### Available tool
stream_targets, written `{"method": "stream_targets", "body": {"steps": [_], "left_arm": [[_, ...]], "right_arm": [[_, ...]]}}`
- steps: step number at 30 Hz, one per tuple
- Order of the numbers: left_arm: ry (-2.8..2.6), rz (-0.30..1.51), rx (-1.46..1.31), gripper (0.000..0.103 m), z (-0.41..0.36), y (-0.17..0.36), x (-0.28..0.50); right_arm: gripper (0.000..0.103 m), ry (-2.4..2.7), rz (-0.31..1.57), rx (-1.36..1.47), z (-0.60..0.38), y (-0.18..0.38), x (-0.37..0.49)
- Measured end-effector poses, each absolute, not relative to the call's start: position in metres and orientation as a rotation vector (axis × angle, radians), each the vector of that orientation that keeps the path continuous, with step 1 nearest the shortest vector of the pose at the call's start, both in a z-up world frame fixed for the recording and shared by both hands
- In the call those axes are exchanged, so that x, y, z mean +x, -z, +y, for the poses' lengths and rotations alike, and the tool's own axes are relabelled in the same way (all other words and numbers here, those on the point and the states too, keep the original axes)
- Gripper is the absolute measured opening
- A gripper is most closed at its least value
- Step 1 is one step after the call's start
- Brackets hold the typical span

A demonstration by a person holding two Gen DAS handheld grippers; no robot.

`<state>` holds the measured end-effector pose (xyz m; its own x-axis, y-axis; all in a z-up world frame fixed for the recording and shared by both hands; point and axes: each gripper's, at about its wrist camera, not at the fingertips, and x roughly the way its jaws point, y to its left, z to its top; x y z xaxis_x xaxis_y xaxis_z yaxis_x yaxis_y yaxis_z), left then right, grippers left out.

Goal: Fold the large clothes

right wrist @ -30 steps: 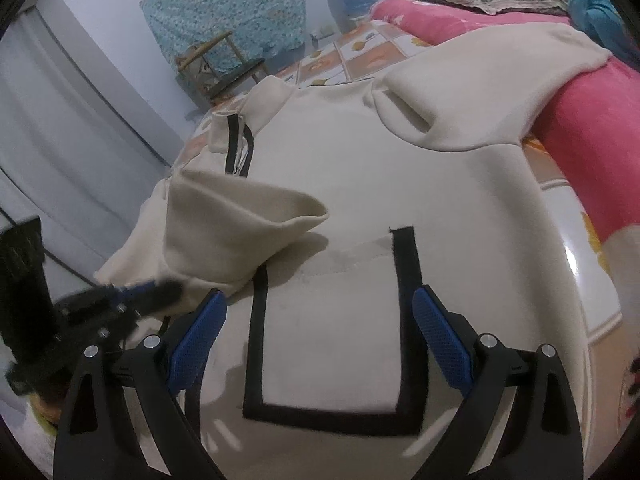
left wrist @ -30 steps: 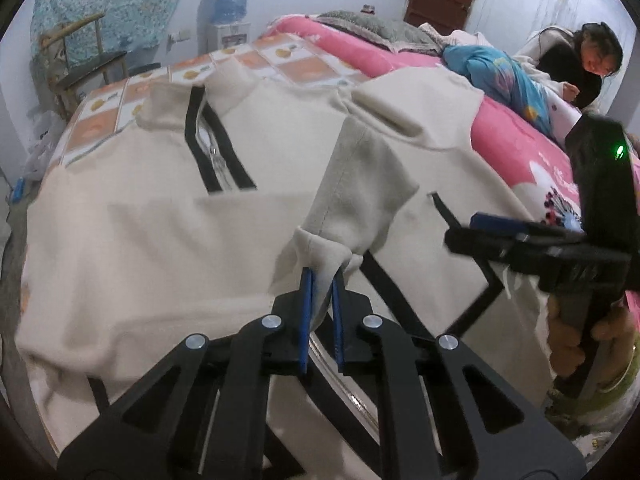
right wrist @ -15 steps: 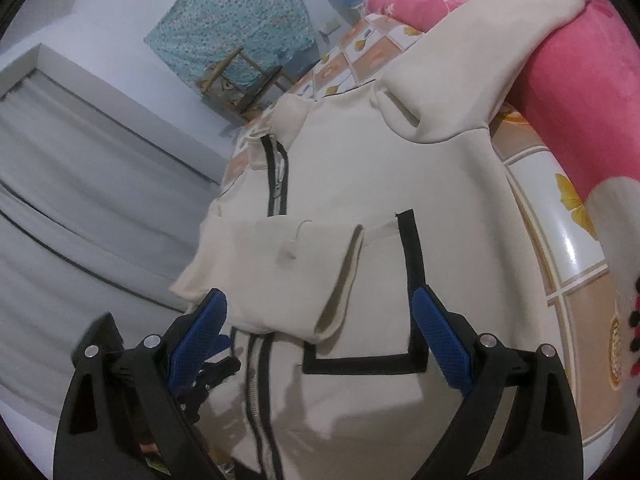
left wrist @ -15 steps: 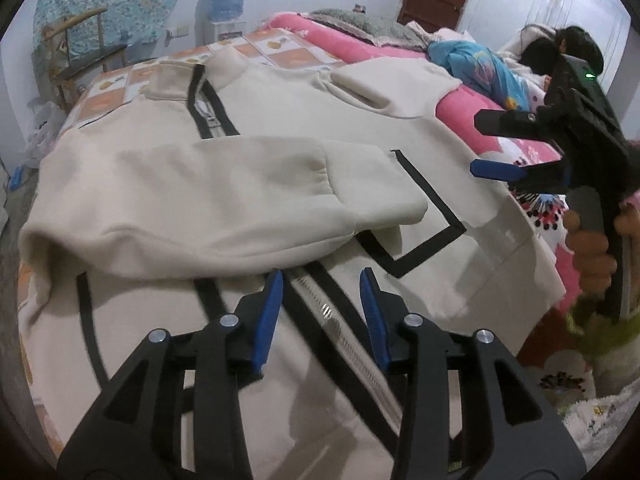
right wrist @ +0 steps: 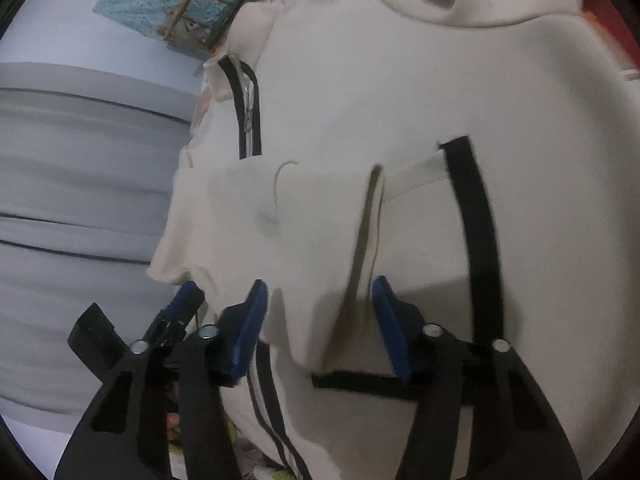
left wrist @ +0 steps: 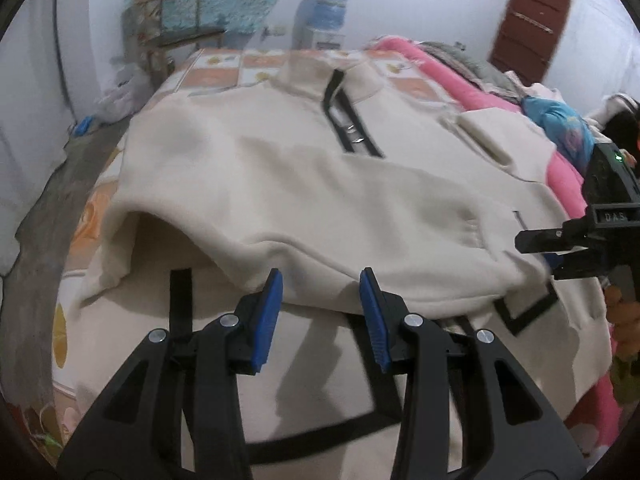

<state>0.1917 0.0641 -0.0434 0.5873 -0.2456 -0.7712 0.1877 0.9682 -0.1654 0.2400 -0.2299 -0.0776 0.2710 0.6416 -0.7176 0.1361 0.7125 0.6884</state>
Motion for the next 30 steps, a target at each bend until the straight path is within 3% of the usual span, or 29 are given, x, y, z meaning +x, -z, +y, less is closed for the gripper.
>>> {"method": "stream_targets", "body": {"steps": [7,14,25,30], "left_arm": [[0.276,0.923,-0.124,0.038,0.075,0.055,0.195],[0.287,0.907,-0.130,0.038,0.076,0.056,0.194],[0.393,0.785,-0.169,0.038,0.090,0.024,0.163],[0.336,0.809,-0.170,0.038,0.098,0.029,0.156]], "right_arm": [[0.044,-0.361,1.279,0.677,-0.217,0.072,0.247],[0.008,-0.326,1.268,0.543,-0.208,0.062,0.249],[0.005,-0.450,1.140,0.343,-0.163,-0.034,0.270],[0.005,-0.587,1.091,0.214,-0.087,-0.097,0.321]]}}
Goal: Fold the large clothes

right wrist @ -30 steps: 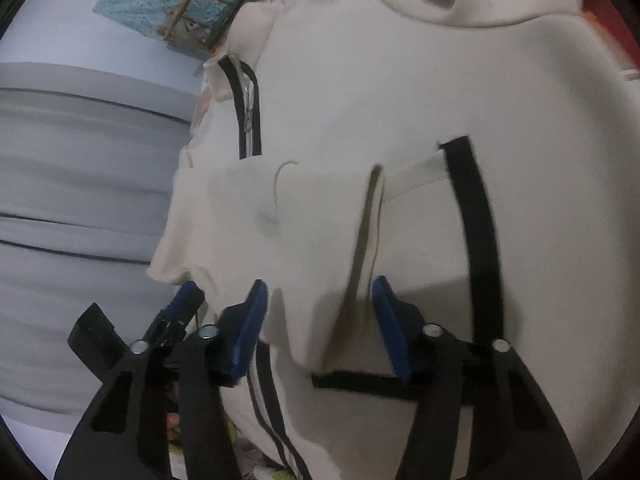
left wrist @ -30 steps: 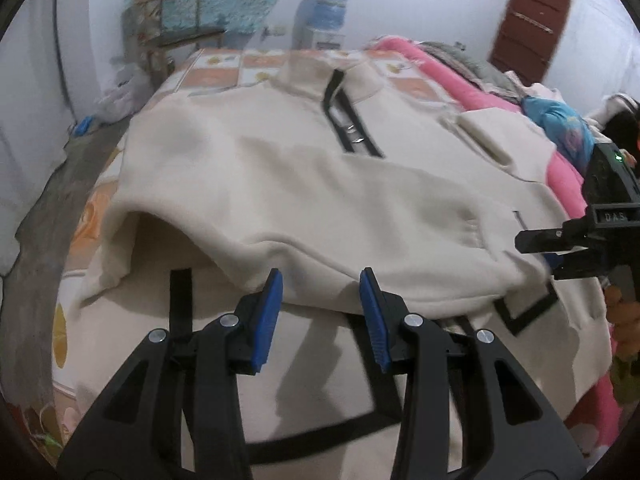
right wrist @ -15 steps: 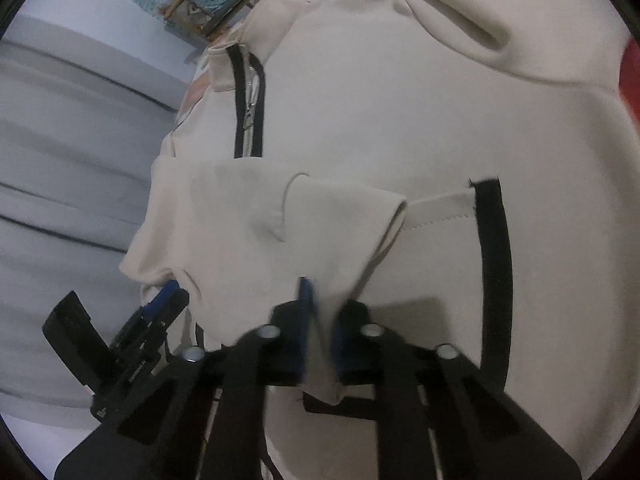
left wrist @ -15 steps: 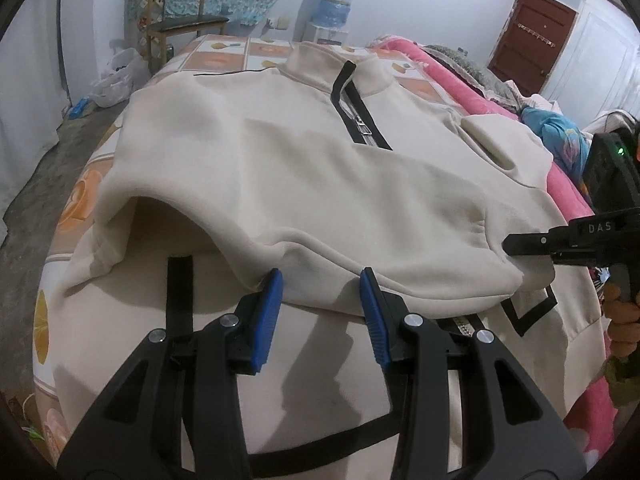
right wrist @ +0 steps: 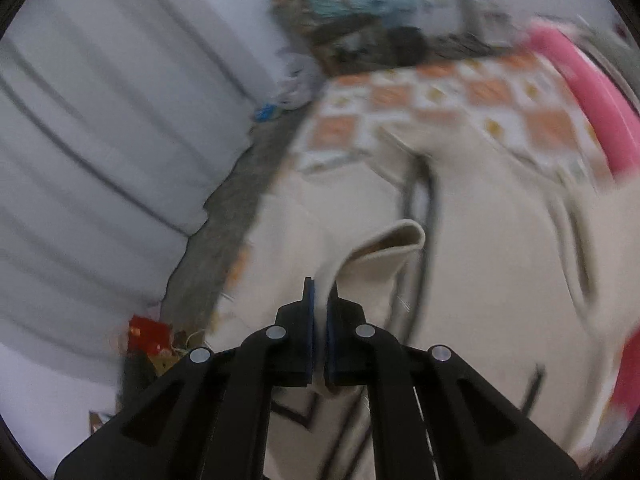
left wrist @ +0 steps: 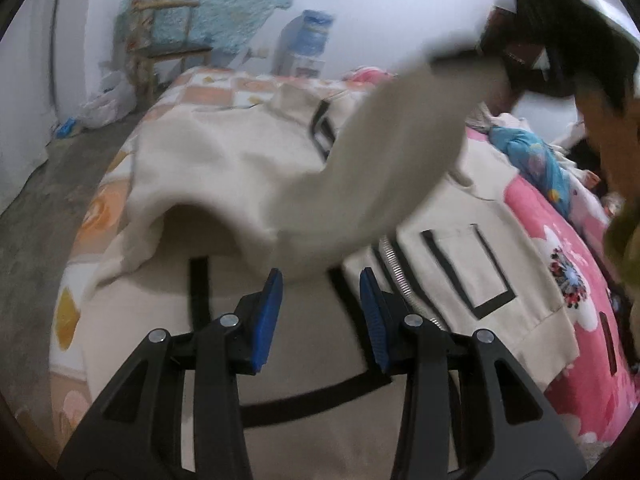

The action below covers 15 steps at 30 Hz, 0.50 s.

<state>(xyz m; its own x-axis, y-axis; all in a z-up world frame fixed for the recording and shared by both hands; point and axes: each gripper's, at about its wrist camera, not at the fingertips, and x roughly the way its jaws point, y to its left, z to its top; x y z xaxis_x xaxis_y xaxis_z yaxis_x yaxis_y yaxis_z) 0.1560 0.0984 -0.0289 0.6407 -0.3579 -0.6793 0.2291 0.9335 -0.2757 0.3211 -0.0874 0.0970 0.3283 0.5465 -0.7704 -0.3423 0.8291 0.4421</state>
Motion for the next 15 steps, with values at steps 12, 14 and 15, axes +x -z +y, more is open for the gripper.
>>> {"method": "stream_targets", "body": {"steps": [12,14,15], "left_arm": [[0.019,0.891,-0.352,0.037,0.169,0.057,0.184],[-0.029,0.876,-0.363,0.037,0.175,0.056,0.186],[-0.044,0.869,-0.369,0.037,0.177,0.057,0.186]], "right_arm": [[0.005,-1.086,0.707,0.149,0.097,-0.289,0.358],[0.005,-1.061,0.699,0.148,0.068,-0.276,0.363],[0.005,-1.025,0.714,0.150,0.046,-0.259,0.369]]}}
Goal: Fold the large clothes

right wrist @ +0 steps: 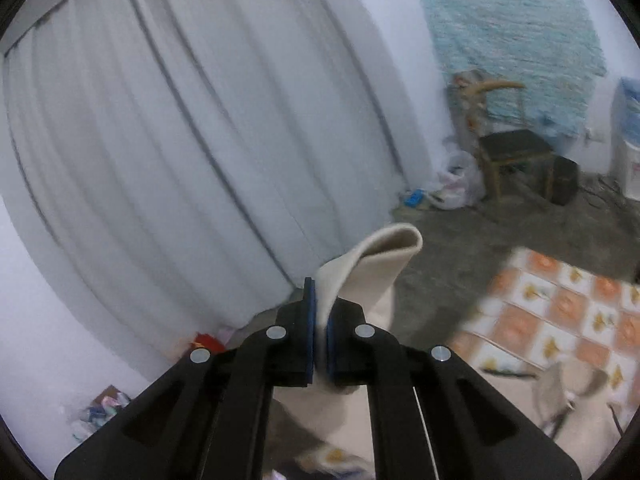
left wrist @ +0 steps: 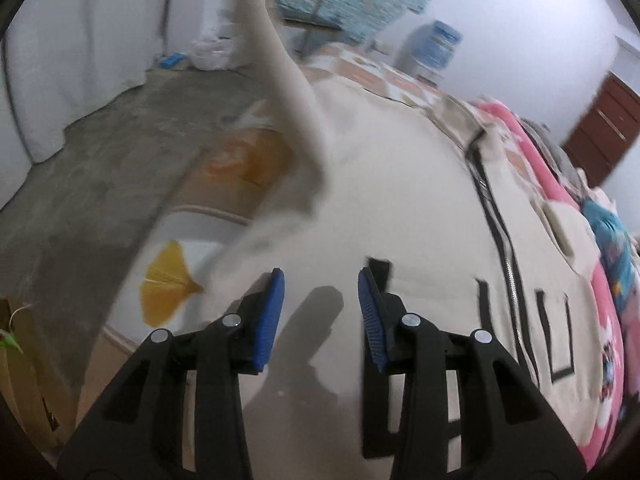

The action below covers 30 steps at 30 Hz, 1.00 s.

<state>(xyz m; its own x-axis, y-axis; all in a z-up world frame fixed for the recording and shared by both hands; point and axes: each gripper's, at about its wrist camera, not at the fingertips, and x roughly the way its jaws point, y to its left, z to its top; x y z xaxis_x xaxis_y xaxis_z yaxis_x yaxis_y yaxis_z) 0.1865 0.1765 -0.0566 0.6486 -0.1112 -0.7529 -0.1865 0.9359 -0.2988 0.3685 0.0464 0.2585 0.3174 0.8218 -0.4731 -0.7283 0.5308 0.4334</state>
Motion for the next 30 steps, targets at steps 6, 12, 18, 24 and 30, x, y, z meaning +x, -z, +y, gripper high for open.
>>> {"method": "stream_targets", "body": {"steps": [6,12,18,24,30], "left_arm": [[-0.121,0.839,-0.375,0.029,0.180,0.059,0.186],[-0.186,0.848,-0.344,0.027,0.174,0.059,0.191],[-0.212,0.856,-0.324,0.025,0.172,0.056,0.195],[-0.224,0.880,-0.280,0.023,0.170,0.057,0.195],[-0.231,0.887,-0.250,0.021,0.169,0.059,0.192]], "right_arm": [[0.005,-0.739,1.017,0.178,-0.084,-0.102,0.399],[0.005,-0.616,1.078,0.275,-0.170,-0.049,0.398],[0.005,-0.493,1.187,0.317,-0.220,0.017,0.395],[0.005,-0.479,1.153,0.390,-0.254,0.029,0.391],[0.009,-0.442,1.236,0.368,-0.266,0.058,0.395]]}}
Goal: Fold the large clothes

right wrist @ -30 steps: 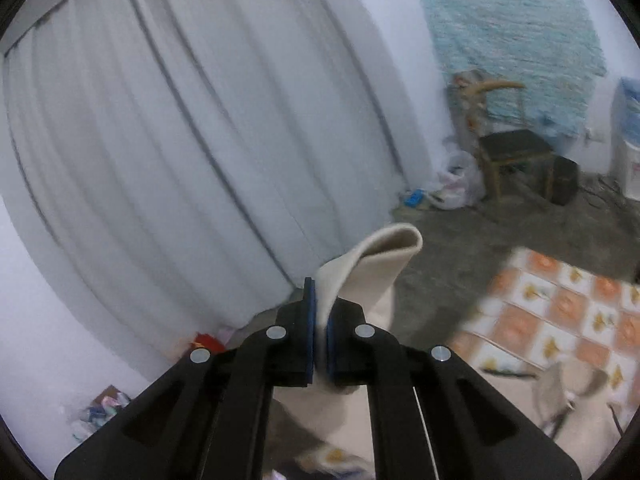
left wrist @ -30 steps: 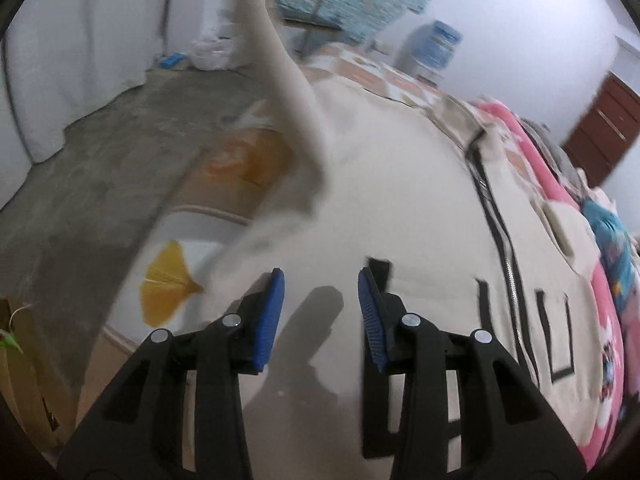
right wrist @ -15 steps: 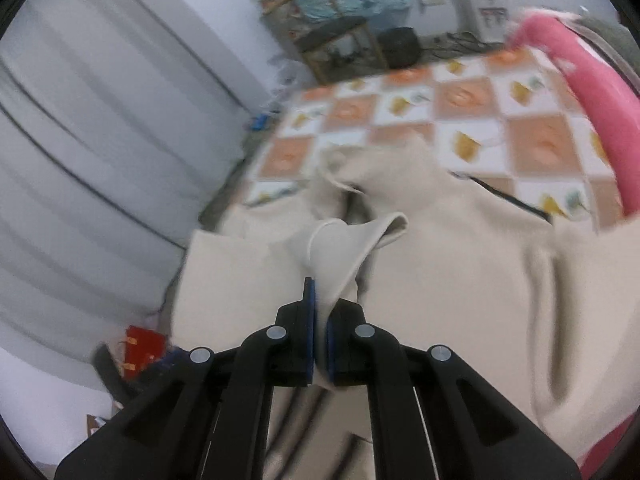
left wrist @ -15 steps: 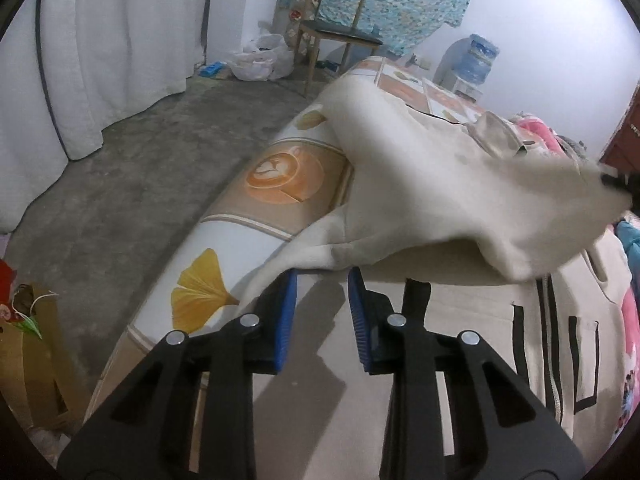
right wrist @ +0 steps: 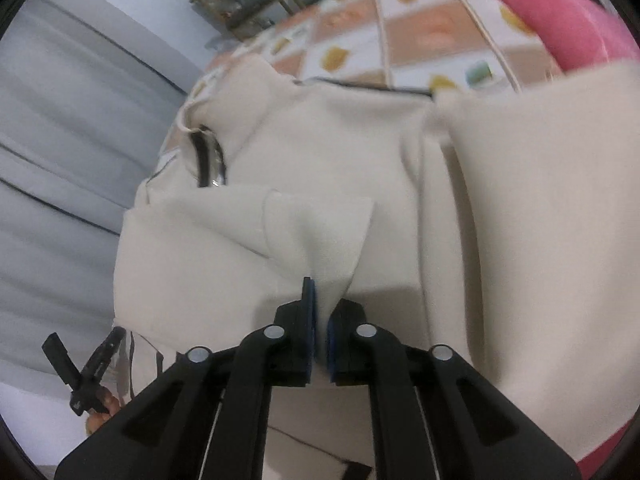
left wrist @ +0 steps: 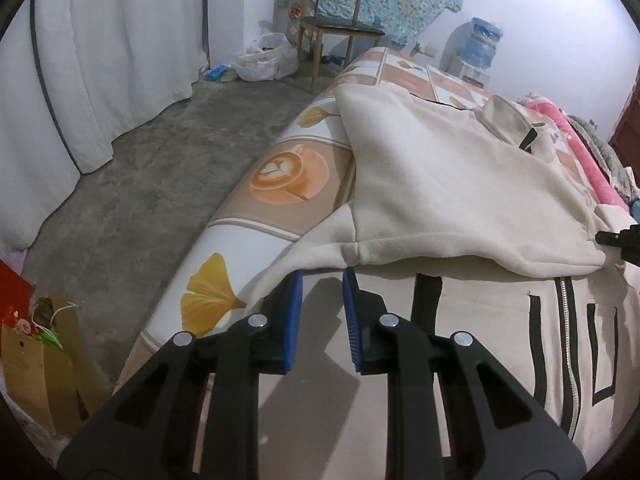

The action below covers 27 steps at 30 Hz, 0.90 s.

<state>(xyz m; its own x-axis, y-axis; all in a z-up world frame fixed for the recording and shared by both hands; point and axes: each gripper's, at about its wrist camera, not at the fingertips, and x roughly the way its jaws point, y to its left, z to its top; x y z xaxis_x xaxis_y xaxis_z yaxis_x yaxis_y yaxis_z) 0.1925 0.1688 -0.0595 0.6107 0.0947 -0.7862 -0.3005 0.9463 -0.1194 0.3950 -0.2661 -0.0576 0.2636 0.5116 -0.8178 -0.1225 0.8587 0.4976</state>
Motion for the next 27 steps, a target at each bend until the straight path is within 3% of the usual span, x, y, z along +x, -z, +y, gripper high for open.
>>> {"method": "stream_targets", "body": {"steps": [5,8,9,15,19,21,23,27], "left_arm": [[-0.225,0.882,-0.221,0.021,0.166,0.060,0.191],[-0.215,0.883,-0.232,0.021,0.170,0.060,0.190],[-0.215,0.883,-0.233,0.021,0.169,0.060,0.190],[-0.212,0.885,-0.225,0.021,0.171,0.060,0.189],[-0.189,0.886,-0.260,0.021,0.177,0.059,0.188],[-0.167,0.889,-0.294,0.021,0.181,0.057,0.185],[-0.147,0.896,-0.328,0.021,0.189,0.050,0.178],[-0.139,0.853,-0.333,0.021,0.207,0.014,0.153]], "right_arm": [[0.029,-0.475,1.232,0.339,-0.260,0.061,0.384],[0.026,-0.475,1.209,0.307,-0.256,0.064,0.382],[0.006,-0.461,1.206,0.283,-0.254,0.065,0.380],[0.005,-0.448,1.061,0.160,-0.245,0.006,0.363],[0.005,-0.372,1.160,0.113,-0.245,0.038,0.373],[0.011,-0.323,1.213,0.105,-0.247,0.057,0.378],[0.018,-0.274,1.168,0.054,-0.244,0.047,0.374],[0.023,-0.192,1.017,-0.114,-0.230,0.014,0.356]]}}
